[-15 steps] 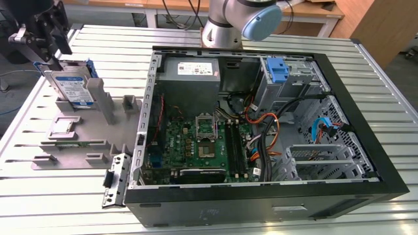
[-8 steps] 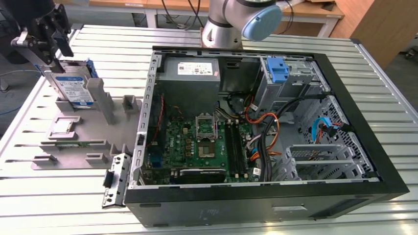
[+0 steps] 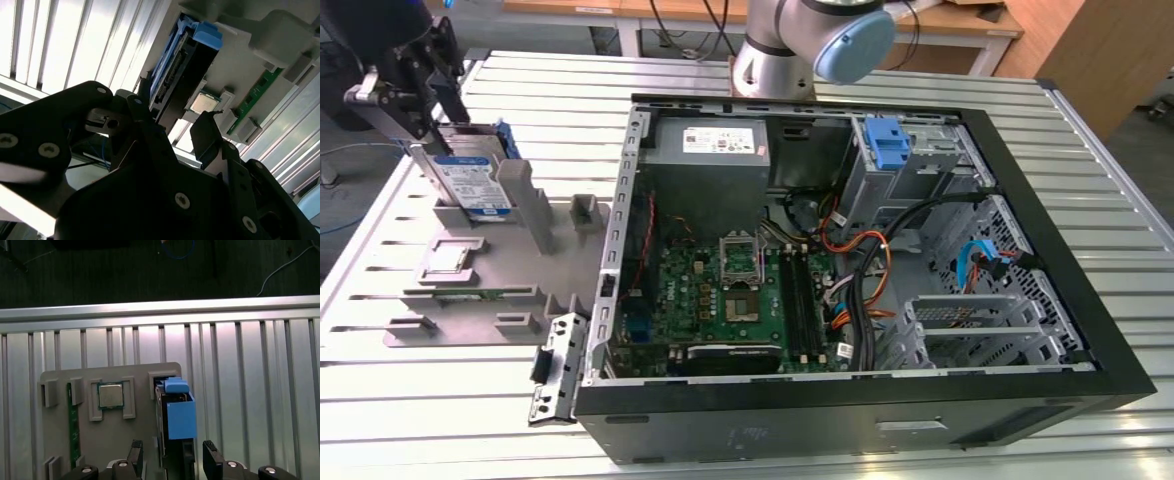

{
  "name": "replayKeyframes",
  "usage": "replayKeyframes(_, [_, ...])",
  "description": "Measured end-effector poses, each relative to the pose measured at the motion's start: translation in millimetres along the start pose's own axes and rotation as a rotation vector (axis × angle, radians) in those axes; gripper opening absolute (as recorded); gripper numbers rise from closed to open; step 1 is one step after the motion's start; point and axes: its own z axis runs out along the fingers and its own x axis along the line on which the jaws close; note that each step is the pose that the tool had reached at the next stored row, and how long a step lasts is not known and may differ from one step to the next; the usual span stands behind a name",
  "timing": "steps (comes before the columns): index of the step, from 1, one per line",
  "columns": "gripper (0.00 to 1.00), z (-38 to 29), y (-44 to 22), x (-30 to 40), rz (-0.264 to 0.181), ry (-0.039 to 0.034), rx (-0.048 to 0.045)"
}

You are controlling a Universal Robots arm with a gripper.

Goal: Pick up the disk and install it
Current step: 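Pick up the disk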

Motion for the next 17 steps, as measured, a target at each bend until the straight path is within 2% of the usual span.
replayKeyframes(4, [0.59, 7.8, 0.3, 0.4, 0.0, 0.0, 0.0002])
replayKeyframes(11, [0.59, 9.5, 0.0, -0.9, 0.0, -0.0001, 0.0002])
replayKeyframes(12, [0.59, 9.7, -0.1, -1.0, -0.001, -0.0011, 0.0001])
replayKeyframes(17, [0.59, 10.8, -0.4, -1.0, -0.016, -0.0179, -0.0019])
